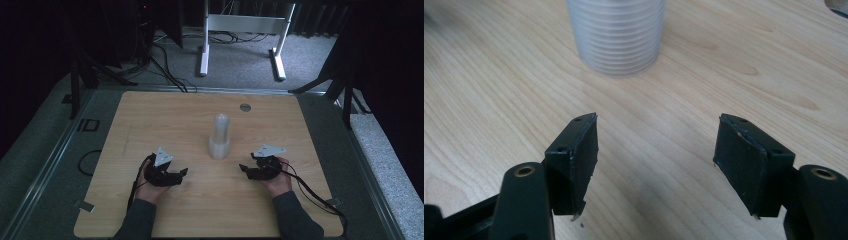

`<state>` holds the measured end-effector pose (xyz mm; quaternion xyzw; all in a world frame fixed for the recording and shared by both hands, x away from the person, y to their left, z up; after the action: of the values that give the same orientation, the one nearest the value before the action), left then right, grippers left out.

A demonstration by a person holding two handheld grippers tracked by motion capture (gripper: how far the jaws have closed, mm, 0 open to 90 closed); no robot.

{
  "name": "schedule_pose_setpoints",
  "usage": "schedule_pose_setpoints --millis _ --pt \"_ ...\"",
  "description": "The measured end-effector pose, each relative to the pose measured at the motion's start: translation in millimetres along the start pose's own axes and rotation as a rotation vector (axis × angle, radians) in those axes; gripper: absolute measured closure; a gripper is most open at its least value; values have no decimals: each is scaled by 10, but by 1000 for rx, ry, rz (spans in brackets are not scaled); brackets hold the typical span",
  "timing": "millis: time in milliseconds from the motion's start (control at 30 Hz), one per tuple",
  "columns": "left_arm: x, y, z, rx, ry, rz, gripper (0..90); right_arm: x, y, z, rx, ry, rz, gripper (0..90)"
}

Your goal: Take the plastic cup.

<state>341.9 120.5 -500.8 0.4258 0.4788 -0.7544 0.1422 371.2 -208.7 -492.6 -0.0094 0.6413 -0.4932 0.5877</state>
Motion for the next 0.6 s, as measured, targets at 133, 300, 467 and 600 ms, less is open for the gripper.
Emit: schedule_pose_setpoints --millis 133,300,467,600 --pt "-118 132 84 37 34 -1 254 -36 -31 23 -1 -3 17 333" --pt "-302 277 185 71 70 21 253 -177 -106 2 -15 -18 64 334" --pt "-481 375 263 102 91 54 233 -336 -122 29 -17 -45 82 334" --pt "-576 470 287 117 92 67 221 -445 -131 44 -15 -63 102 332"
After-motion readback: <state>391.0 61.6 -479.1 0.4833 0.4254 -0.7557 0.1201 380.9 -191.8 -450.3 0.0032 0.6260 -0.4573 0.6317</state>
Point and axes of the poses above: each handheld gripper's, and its own axes: y roughly forward along the jaws, x roughly out of its underside, z roughly to its right, the point moved 3 cm from there along y, roughly forward along the jaws, and after that the axes turned 9 degrees about -y, right-handed, at the moved point
